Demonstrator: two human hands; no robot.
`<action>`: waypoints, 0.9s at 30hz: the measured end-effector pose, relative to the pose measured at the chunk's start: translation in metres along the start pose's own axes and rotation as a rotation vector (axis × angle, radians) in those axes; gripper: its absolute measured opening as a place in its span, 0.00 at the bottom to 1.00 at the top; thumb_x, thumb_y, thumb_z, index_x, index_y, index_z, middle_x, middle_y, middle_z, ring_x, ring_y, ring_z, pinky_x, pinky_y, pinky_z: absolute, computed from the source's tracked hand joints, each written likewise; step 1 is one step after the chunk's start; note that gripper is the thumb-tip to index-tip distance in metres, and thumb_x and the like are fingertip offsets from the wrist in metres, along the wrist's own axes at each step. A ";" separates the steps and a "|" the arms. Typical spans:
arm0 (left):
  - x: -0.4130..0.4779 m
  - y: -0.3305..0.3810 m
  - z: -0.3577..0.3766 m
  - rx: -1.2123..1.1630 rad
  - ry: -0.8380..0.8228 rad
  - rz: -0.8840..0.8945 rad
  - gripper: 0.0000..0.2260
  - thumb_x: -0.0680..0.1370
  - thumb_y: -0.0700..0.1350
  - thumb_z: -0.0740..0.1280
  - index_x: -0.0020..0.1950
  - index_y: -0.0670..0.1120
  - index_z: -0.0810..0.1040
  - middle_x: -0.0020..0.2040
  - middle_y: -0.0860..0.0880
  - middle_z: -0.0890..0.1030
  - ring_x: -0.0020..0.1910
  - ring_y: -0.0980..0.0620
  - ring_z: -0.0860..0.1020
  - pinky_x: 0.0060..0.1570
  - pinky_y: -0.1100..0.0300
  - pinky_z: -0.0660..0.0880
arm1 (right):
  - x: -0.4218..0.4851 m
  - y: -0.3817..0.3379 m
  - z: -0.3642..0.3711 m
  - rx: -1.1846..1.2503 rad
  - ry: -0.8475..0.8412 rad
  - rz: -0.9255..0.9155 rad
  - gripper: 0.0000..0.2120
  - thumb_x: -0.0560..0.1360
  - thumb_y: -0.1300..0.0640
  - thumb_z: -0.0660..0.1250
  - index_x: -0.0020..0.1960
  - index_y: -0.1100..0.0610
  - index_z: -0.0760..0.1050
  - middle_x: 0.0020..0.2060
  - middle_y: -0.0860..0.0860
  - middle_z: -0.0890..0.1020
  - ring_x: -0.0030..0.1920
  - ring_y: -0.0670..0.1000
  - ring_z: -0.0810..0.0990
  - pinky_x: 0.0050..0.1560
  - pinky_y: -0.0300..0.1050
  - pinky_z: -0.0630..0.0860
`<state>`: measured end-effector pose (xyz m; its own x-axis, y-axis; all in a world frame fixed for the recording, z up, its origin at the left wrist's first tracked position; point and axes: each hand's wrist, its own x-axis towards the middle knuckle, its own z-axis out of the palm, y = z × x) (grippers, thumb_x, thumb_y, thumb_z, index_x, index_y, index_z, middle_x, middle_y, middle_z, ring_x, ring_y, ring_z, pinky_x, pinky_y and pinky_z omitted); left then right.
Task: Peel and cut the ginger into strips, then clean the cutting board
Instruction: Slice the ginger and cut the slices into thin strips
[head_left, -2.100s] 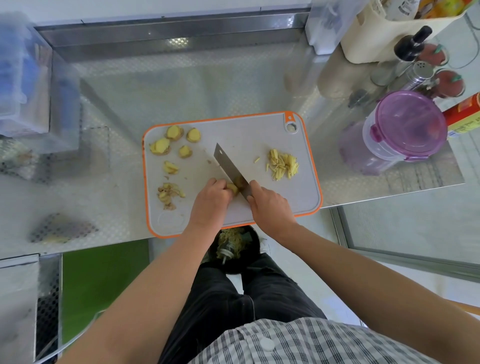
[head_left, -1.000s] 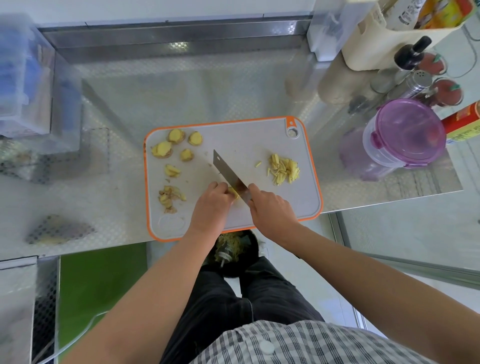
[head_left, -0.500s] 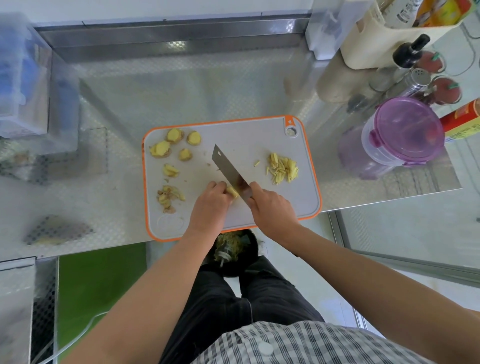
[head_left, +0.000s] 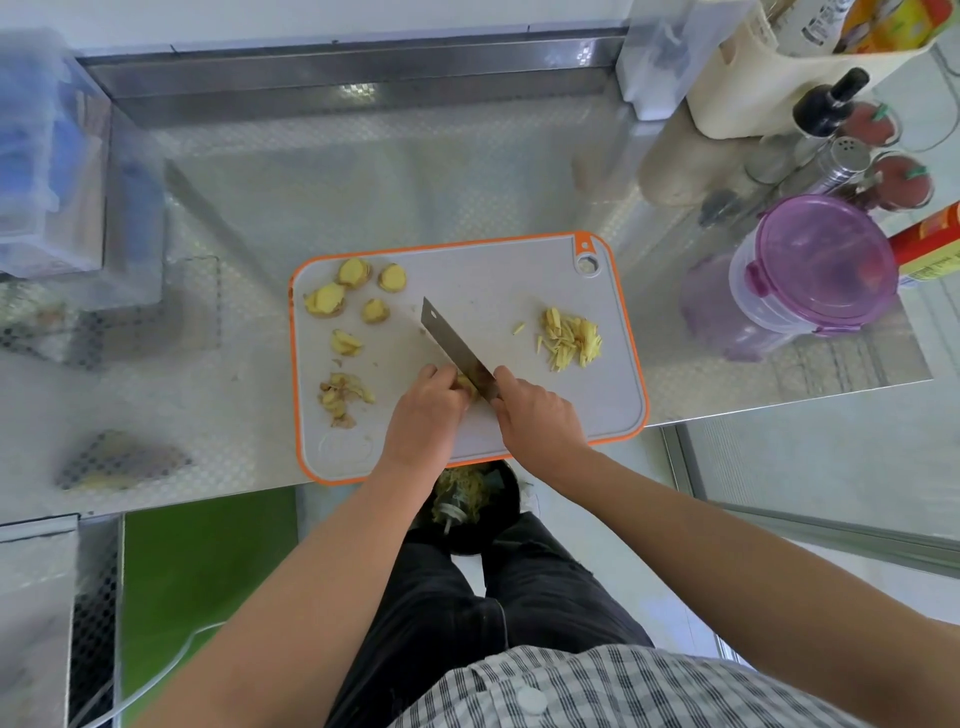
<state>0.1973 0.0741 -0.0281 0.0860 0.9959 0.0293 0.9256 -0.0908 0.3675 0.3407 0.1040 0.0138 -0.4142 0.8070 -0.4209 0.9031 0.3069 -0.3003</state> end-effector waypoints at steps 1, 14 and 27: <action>0.000 0.000 0.000 -0.001 0.000 0.000 0.12 0.61 0.31 0.78 0.31 0.42 0.77 0.33 0.46 0.72 0.34 0.46 0.71 0.22 0.59 0.68 | -0.001 0.002 0.000 0.017 0.007 -0.002 0.06 0.82 0.56 0.52 0.56 0.57 0.62 0.41 0.52 0.74 0.36 0.57 0.72 0.36 0.48 0.67; 0.001 0.002 -0.004 0.008 0.016 0.022 0.15 0.57 0.27 0.78 0.36 0.42 0.81 0.34 0.46 0.73 0.33 0.45 0.72 0.23 0.62 0.65 | -0.002 -0.006 -0.008 -0.051 -0.025 0.007 0.06 0.79 0.63 0.54 0.55 0.56 0.62 0.37 0.51 0.72 0.35 0.57 0.73 0.34 0.47 0.65; -0.004 -0.001 0.003 -0.082 0.006 -0.051 0.09 0.64 0.29 0.75 0.34 0.40 0.77 0.38 0.44 0.71 0.39 0.44 0.72 0.26 0.52 0.73 | -0.010 0.002 -0.007 0.023 0.031 -0.016 0.04 0.82 0.57 0.52 0.55 0.56 0.62 0.38 0.51 0.73 0.36 0.56 0.73 0.35 0.47 0.65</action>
<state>0.1977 0.0700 -0.0316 0.0371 0.9992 0.0138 0.8954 -0.0394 0.4435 0.3474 0.1005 0.0234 -0.4245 0.8174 -0.3894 0.8935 0.3085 -0.3264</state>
